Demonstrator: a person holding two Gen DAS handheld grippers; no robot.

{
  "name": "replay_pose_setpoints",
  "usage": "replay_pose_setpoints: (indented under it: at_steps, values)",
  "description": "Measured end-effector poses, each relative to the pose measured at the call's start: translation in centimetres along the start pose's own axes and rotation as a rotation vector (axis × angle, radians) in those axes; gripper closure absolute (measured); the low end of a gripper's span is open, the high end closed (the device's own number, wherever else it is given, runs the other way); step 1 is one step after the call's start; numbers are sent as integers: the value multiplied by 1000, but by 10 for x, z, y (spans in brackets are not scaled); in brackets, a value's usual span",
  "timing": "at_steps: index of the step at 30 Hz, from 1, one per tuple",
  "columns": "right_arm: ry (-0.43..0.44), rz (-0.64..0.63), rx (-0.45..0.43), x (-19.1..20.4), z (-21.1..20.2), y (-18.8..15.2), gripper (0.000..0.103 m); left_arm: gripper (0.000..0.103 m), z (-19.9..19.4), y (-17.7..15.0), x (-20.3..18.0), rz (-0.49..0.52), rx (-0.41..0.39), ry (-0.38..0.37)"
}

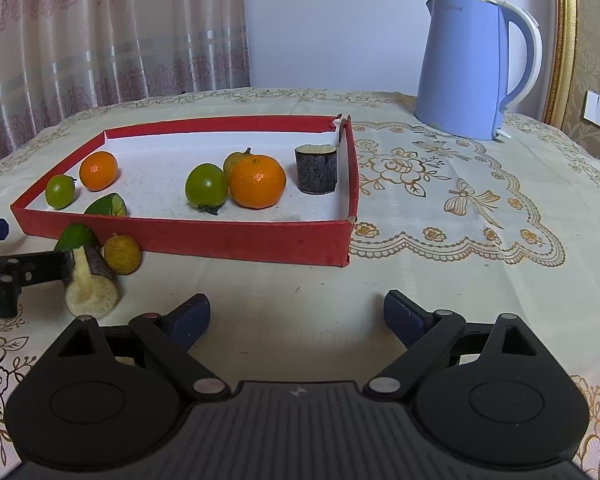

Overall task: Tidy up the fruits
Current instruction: 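Move the left gripper to the green cucumber chunk and close it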

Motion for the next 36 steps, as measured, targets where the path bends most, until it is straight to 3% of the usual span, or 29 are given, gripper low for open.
replay_pose_setpoints:
  at_steps: [11, 14, 17, 19, 23, 26, 36]
  values:
    - [0, 0, 0, 0, 0, 0, 8, 0, 18, 5, -1, -26, 23, -37]
    - [0, 0, 0, 0, 0, 0, 8, 14, 19, 4, -1, -29, 27, -84]
    - [0, 0, 0, 0, 0, 0, 8, 19, 17, 3, -4, -15, 17, -88]
    - [1, -1, 0, 0, 0, 0, 8, 29, 14, 4, -6, -2, 7, -104]
    - [1, -1, 0, 0, 0, 0, 8, 69, 10, 4, -17, 55, -4, -164]
    - [1, -1, 0, 0, 0, 0, 8, 71, 10, 2, -23, 89, -10, -152]
    - [1, -1, 0, 0, 0, 0, 8, 73, 5, 2, -25, 61, -10, -113]
Point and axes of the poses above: each gripper's, at about its wrist camera, not at the fingertips, and z roughly the way its jaws point, x to its left, y to its top, the point moved 2 cm from there along z, roughly the way its jaws point, and after that the axes turned 11 degrees about z, right-handed, at the moved point
